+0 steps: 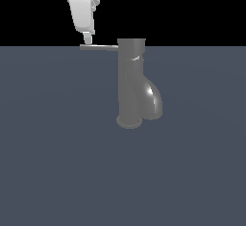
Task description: Turn on the faucet by rotating a designated handle.
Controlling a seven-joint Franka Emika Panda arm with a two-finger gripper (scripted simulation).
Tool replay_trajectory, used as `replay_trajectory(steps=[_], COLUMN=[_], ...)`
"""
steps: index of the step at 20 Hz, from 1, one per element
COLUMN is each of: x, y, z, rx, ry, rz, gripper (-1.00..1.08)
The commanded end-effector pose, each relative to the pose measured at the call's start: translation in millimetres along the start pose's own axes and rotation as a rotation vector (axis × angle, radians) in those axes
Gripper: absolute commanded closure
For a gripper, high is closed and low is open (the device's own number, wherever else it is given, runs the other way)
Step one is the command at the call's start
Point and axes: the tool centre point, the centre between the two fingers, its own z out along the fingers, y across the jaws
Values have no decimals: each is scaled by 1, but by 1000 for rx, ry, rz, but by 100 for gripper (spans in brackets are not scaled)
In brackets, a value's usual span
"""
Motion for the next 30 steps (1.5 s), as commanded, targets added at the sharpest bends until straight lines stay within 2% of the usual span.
replay_trajectory(steps=[1, 7, 30], x=[0, 0, 5], y=[-1, 0, 65], z=[0, 0, 0], rx=[1, 1, 1], ry=[0, 0, 0], rz=[3, 1, 1], gripper=[108, 108, 108])
